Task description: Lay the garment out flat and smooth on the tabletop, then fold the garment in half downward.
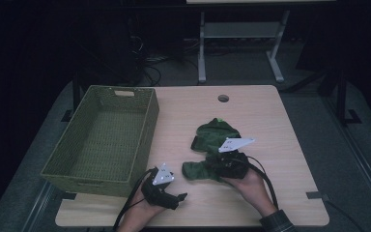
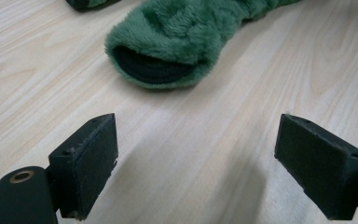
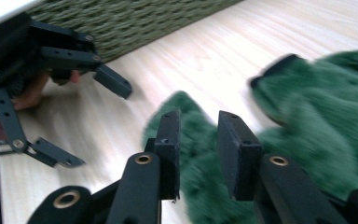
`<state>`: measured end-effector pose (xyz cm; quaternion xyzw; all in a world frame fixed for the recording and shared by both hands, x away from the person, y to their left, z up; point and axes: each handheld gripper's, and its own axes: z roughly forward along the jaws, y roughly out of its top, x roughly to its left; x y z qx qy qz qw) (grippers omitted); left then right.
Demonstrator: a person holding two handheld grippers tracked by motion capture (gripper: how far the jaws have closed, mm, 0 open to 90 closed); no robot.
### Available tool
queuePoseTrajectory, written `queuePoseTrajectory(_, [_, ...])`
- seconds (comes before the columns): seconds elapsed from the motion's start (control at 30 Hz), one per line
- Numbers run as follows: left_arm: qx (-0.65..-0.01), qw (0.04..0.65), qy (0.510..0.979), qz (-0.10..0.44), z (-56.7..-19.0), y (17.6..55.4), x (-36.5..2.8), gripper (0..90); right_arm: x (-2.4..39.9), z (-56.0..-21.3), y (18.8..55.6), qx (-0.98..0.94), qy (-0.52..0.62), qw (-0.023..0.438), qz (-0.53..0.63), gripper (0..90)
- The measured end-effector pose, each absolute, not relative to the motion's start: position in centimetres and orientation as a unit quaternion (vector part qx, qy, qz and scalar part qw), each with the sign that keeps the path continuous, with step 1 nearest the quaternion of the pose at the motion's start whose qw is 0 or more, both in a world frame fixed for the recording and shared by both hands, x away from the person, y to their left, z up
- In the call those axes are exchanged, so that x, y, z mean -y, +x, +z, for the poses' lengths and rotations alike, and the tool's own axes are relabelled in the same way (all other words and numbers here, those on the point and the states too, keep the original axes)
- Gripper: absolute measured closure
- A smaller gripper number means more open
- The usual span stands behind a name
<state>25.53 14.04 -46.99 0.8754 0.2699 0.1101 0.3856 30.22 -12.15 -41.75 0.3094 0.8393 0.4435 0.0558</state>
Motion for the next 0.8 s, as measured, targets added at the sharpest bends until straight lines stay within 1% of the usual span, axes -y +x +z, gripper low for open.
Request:
queuePoseTrajectory(0.17, [-0.268, 0.37, 0.883, 0.113, -47.6, 25.2, -13.8, 12.6, 9.7, -42.0, 29.7, -0.849, 0.282, 0.041, 0.445, 74.2])
queuePoseTrajectory(0.53, [-0.262, 0.374, 0.883, 0.113, -47.7, 25.2, -14.0, 12.6, 5.9, -44.1, 29.9, -0.874, 0.256, 0.032, 0.411, 72.2])
queuePoseTrajectory(0.6, [-0.26, 0.374, 0.883, 0.113, -47.7, 25.2, -14.0, 12.6, 5.4, -44.5, 30.1, -0.88, 0.25, 0.047, 0.402, 71.6])
queuePoseTrajectory(0.73, [-0.259, 0.372, 0.884, 0.112, -47.7, 25.2, -14.0, 12.6, 4.9, -45.3, 30.5, -0.886, 0.263, 0.056, 0.379, 68.7])
queuePoseTrajectory(0.8, [-0.261, 0.374, 0.883, 0.111, -47.7, 25.2, -14.0, 12.6, 4.9, -45.8, 30.6, -0.888, 0.266, 0.068, 0.37, 67.7])
